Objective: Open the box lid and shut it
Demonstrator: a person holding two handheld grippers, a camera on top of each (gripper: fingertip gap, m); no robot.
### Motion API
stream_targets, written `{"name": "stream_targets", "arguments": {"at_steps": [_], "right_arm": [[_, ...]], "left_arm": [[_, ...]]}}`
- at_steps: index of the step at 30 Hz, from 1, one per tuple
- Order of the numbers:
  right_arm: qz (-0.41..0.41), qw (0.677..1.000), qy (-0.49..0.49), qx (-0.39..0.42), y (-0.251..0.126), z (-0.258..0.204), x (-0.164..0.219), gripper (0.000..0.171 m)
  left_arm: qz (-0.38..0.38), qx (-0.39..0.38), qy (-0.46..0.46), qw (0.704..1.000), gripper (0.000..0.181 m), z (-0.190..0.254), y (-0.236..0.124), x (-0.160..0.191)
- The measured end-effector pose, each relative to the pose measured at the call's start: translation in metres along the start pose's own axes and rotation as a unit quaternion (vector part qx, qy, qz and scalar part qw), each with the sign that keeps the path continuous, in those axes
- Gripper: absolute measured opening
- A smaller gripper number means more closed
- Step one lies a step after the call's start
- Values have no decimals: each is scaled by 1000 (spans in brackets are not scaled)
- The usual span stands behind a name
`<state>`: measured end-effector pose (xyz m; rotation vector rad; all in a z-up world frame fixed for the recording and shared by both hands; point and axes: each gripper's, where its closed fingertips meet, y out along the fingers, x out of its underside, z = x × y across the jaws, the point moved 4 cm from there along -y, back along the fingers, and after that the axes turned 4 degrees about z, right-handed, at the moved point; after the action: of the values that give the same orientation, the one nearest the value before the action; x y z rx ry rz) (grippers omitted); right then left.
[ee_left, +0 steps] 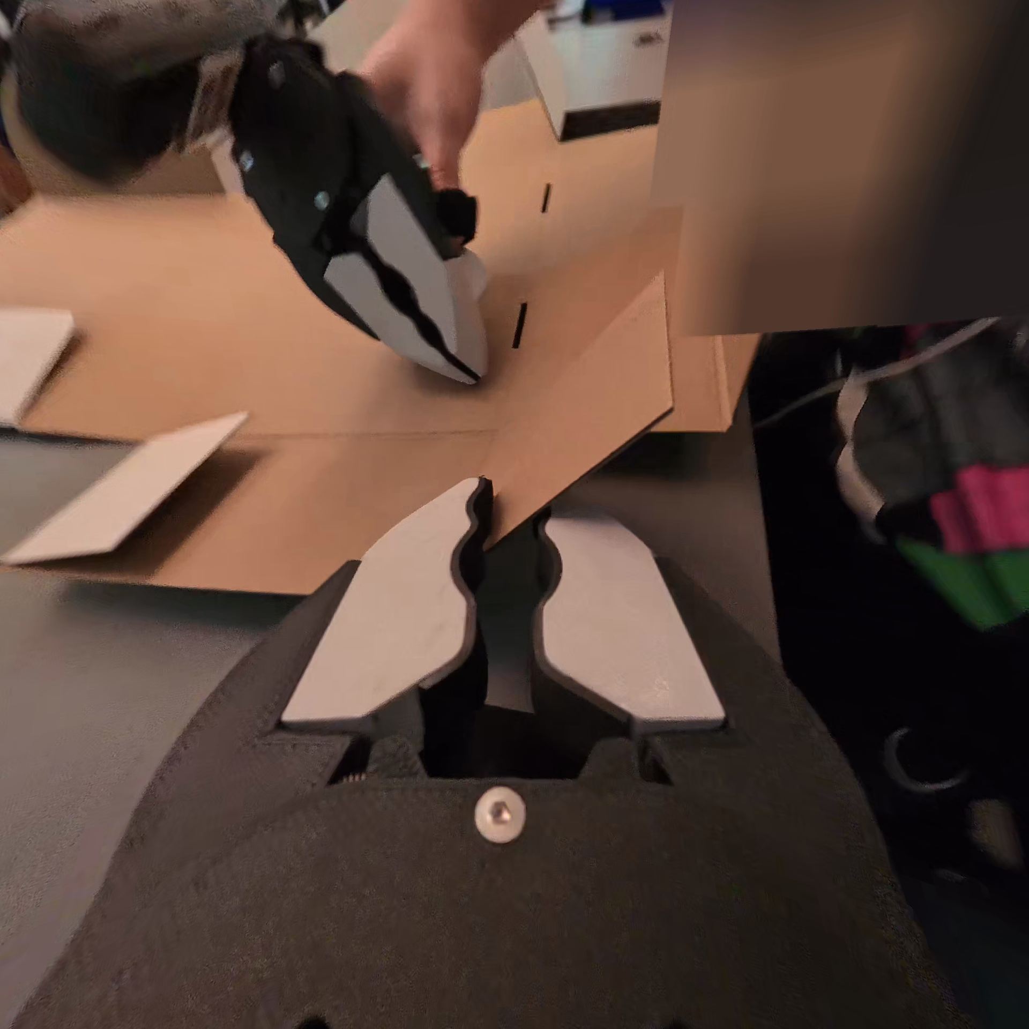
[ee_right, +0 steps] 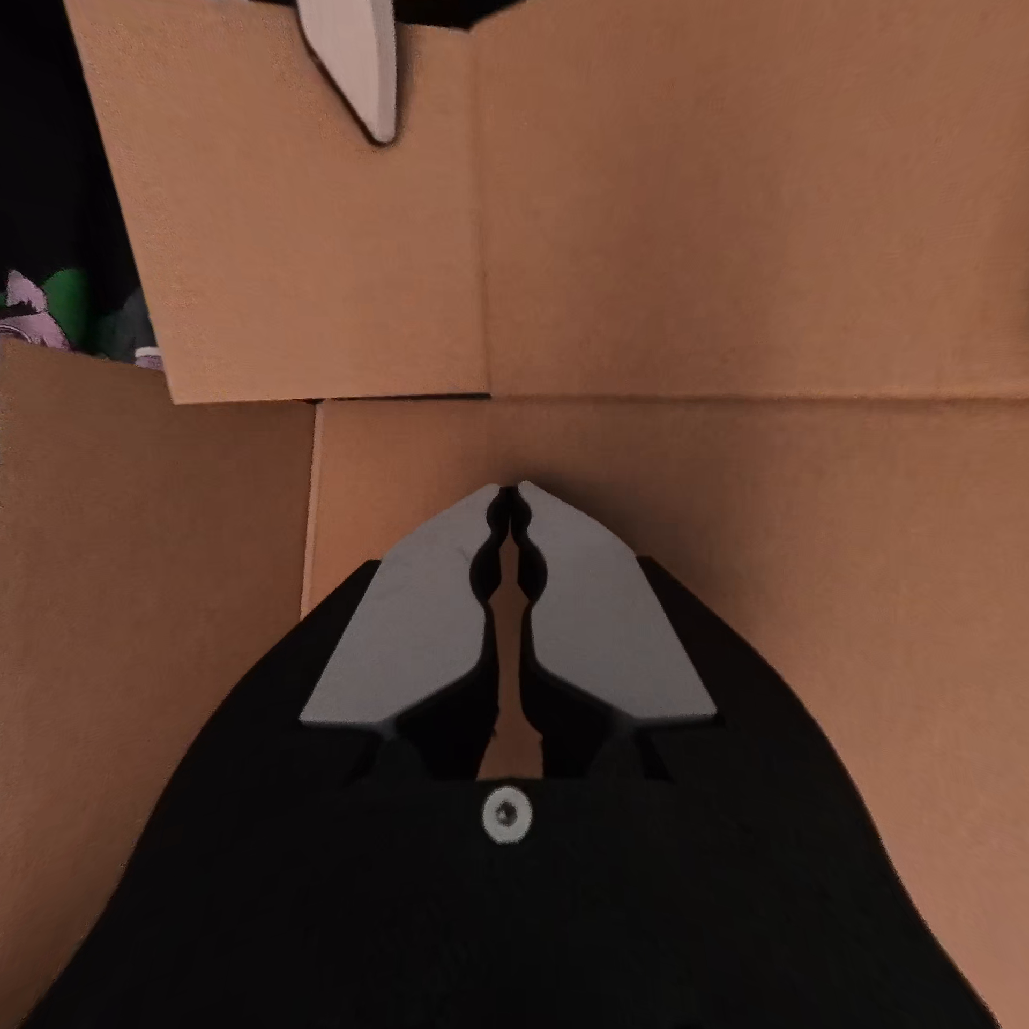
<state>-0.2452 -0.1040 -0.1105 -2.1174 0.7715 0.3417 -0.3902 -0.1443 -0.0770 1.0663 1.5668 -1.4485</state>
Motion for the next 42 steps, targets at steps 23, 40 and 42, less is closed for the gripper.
{"name": "stream_targets", "arguments": {"at_steps": [23,40,42], "right_arm": [[160,975,-119,100,-21,-41,-82,0],[49,991,53,109,-4,31,-78,1],[46,991,82,90,-1,41,-75,1]], "left_arm": [[-40,81,-531,843,12,-44,6,29],[-27,-55,-384,921,0,-51,-4,4],[-43,-51,-396,916,0,-55,11,12]]}}
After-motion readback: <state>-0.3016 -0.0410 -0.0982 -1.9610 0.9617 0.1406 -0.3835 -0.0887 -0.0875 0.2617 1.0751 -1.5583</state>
